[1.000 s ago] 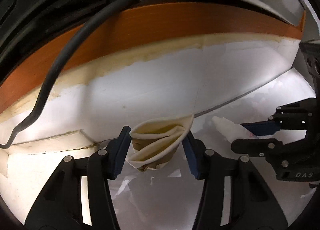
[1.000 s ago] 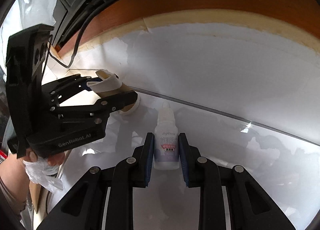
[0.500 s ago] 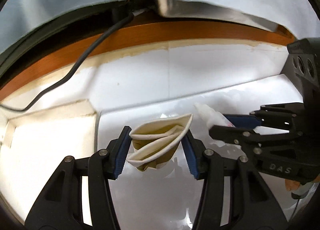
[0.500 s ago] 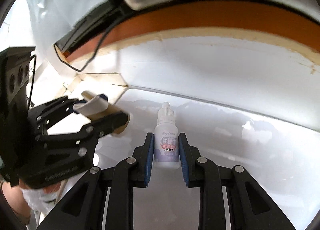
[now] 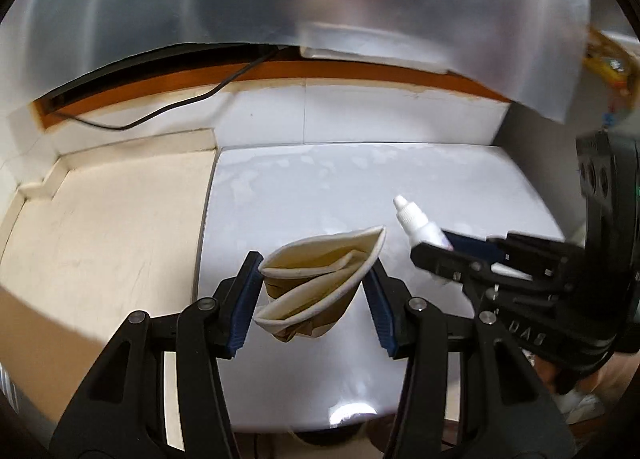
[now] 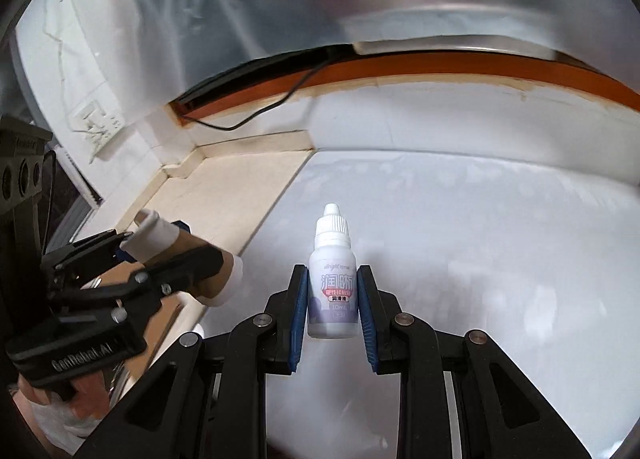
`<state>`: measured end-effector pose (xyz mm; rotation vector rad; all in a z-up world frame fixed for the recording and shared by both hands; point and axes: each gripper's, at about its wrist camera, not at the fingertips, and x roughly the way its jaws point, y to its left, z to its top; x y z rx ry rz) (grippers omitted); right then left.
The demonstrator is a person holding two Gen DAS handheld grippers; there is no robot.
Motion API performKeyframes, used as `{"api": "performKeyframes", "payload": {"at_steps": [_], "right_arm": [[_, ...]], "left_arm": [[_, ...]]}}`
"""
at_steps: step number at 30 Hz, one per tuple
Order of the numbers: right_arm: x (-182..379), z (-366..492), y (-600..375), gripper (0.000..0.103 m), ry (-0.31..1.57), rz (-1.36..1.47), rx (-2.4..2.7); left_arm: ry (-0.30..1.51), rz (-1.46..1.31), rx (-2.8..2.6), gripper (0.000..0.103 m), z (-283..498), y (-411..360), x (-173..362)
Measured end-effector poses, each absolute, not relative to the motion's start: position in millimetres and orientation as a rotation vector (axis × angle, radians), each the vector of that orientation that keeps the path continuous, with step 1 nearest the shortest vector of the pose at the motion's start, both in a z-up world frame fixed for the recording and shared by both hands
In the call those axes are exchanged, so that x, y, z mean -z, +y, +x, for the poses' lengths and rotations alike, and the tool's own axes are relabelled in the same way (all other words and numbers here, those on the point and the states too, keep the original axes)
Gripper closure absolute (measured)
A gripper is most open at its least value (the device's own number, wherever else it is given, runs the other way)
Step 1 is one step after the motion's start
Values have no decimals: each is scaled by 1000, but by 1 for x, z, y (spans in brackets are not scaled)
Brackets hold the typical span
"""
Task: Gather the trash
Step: 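Carry the paper cup and dropper bottle down over the round bin, then open both grippers to drop the cup and bottle into the bin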
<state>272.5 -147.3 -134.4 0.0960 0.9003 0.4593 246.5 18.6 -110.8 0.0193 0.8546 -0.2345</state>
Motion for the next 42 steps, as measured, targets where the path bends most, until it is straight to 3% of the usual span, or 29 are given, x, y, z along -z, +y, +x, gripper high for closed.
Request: {"api": "performKeyframes", "payload": {"at_steps": [6, 14, 19, 25, 36, 39, 42], "right_arm": [[115, 156, -149, 79, 878, 139, -420], [137, 20, -168, 79, 971, 157, -411], [192, -22, -176, 79, 1096, 164, -384], [297, -37, -188, 79, 1269, 203, -332], [505, 3, -189, 76, 1457, 308, -263], [537, 16, -182, 58, 1459, 300, -255], [559, 32, -175, 56, 1450, 282, -252]], "left_arm": [[876, -30, 273, 56, 163, 17, 86], [975, -92, 266, 56, 68, 9, 121], [1129, -171, 231, 56, 34, 9, 199], [1280, -222, 159, 56, 14, 7, 320], [1351, -267, 55, 55, 35, 17, 507], [1390, -274, 45, 46, 48, 22, 538], [1391, -227, 4, 28, 58, 24, 556]]}}
